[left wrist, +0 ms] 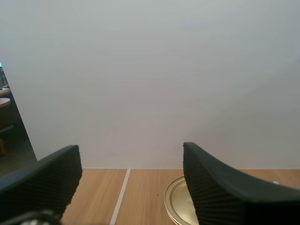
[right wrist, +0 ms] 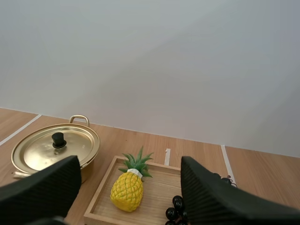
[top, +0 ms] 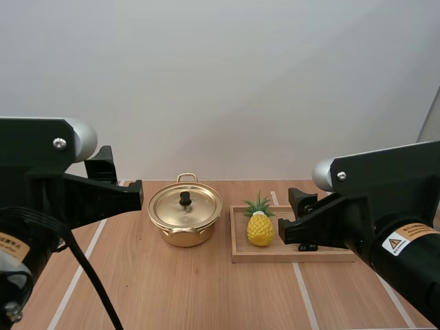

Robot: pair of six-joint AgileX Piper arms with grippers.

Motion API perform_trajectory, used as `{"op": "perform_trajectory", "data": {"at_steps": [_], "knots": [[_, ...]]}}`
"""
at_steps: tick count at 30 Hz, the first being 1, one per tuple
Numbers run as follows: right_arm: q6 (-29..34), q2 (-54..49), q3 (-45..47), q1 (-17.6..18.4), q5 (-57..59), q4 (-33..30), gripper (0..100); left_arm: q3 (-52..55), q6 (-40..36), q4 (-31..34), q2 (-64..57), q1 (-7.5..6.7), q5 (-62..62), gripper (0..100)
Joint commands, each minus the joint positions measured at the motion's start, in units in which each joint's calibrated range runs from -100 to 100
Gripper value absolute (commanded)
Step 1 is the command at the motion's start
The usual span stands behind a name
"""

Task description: Open the pot, put the pineapple inside, and close it

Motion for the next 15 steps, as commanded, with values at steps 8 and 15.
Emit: {"op": "perform_trajectory", "data": {"at_steps": [8, 15], "knots": [[-0.37, 0.0, -0.63, -0.26, 3.53, 0.52, 100, -0.5, 0.19, -1.23, 0.0, -0.02, 3.01, 100], [-2.2, 2.23, -1.38, -0.26, 8.94, 0.0, 100, -0.62, 5.81, -4.1, 2.33, -0.02, 6.23, 100]]}}
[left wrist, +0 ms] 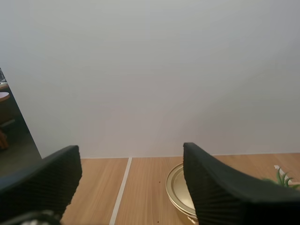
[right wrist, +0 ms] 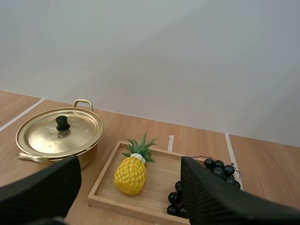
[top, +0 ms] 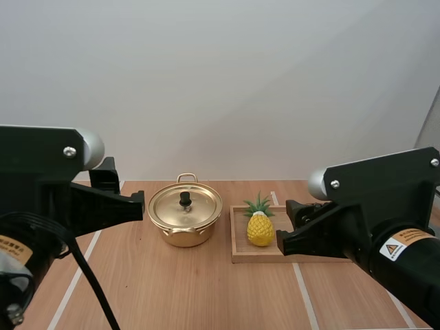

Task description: Open the pot, put the pineapple inside, and close it

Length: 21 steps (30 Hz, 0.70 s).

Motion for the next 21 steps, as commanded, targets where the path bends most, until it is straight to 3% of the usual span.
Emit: {"op": "perform_trajectory", "data": {"at_steps": [1, 10, 16, 21], "knots": [[-0.91, 2.95, -1.2, -0.18, 1.36, -0.35, 100, -0.63, 3.46, -3.64, 3.18, -0.02, 1.32, 100], [-2.08, 17.07, -9.61, -0.18, 3.91, -1.93, 100, -8.23, 5.71, -6.27, 16.81, -0.02, 2.02, 100], [-1.98, 24.92, -19.29, -0.18, 7.33, -0.91, 100, -20.43, 7.77, -6.27, 26.78, -0.02, 3.79, 100], [-1.75, 31.78, -26.26, -0.18, 14.89, -0.91, 100, -32.14, 8.12, -6.31, 36.62, -0.02, 13.84, 100]]}}
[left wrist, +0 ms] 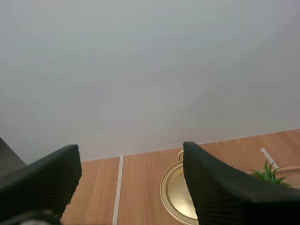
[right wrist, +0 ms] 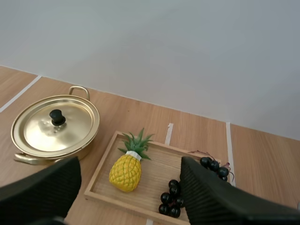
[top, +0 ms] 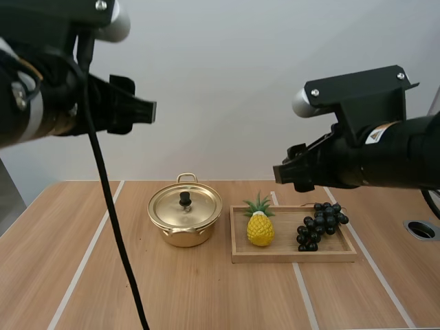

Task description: Open the pot, put the pineapple inside, and close it

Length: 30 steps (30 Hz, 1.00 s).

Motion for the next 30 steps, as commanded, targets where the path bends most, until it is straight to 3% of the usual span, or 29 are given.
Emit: {"op": "perform_trajectory", "data": {"at_steps": [1, 7, 11, 18, 30], "knots": [[-0.29, 3.29, -3.61, -0.18, 4.62, 0.38, 100, -6.09, 0.75, -1.12, 5.85, -0.02, 5.76, 100], [-0.29, 8.86, -6.42, -0.18, 8.9, 3.25, 100, -18.83, 8.19, -8.19, 19.88, -0.02, 20.96, 100], [-0.29, 10.17, -6.42, -0.18, 9.09, 4.2, 100, -25.64, 11.56, -10.74, 31.0, -0.02, 20.96, 100], [-0.29, 10.16, -6.42, -0.18, 8.75, 4.19, 100, -26.58, 12.3, -5.23, 42.87, -0.02, 20.96, 100], [-0.29, 10.16, -6.42, -0.18, 8.38, 4.19, 100, -26.31, 13.84, -7.39, 50.17, -0.02, 20.96, 100]]}}
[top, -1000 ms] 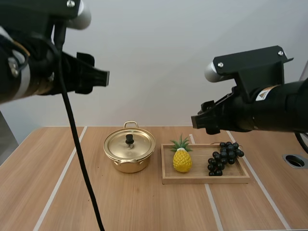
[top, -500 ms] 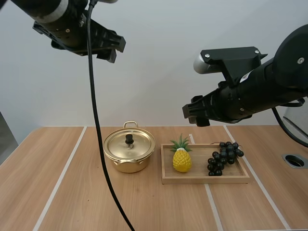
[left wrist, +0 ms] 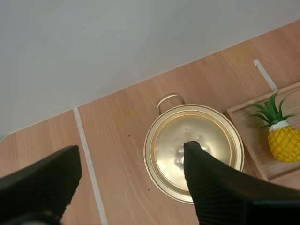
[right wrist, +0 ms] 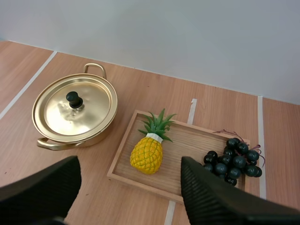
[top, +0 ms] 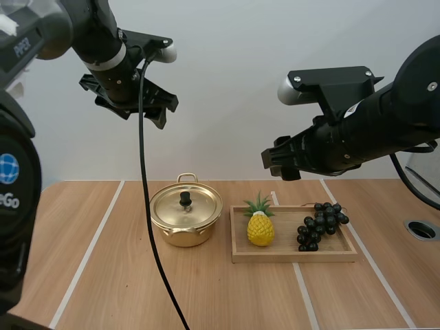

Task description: Open the pot, put the pineapple inside, and close it

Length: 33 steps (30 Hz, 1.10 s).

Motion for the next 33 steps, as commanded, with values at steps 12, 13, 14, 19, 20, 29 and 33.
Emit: {"op": "perform_trajectory", "data": {"at_steps": [12, 13, 14, 19, 20, 29, 33], "knots": [[-0.29, -0.29, -0.68, -0.18, -2.24, 0.34, 100, 0.11, -1.61, -1.96, 0.87, -0.02, 0.0, 100], [-0.29, -0.29, -0.68, -0.18, -2.24, 0.34, 100, 0.11, -1.61, -1.96, 0.87, -0.02, 0.0, 100], [-0.29, -0.29, -0.68, -0.18, -2.24, 0.34, 100, 0.11, -1.61, -1.43, 0.87, -0.02, 0.0, 100], [-0.29, -0.29, -0.68, -0.18, -2.22, 0.23, 100, 0.11, -1.61, 2.98, 0.87, -0.02, 0.0, 100], [-0.29, -0.29, -0.68, -0.18, -2.22, 0.23, 100, 0.11, -1.61, 2.97, 0.87, -0.02, 0.0, 100], [-0.29, -0.29, -0.68, -0.18, -2.97, 0.23, 100, 0.25, 2.32, -0.68, 3.5, -0.02, 0.0, 100], [-0.29, -0.29, -0.68, -0.18, -2.97, 0.23, 100, 2.31, 7.1, -3.74, 7.71, -0.02, 0.0, 100]]}}
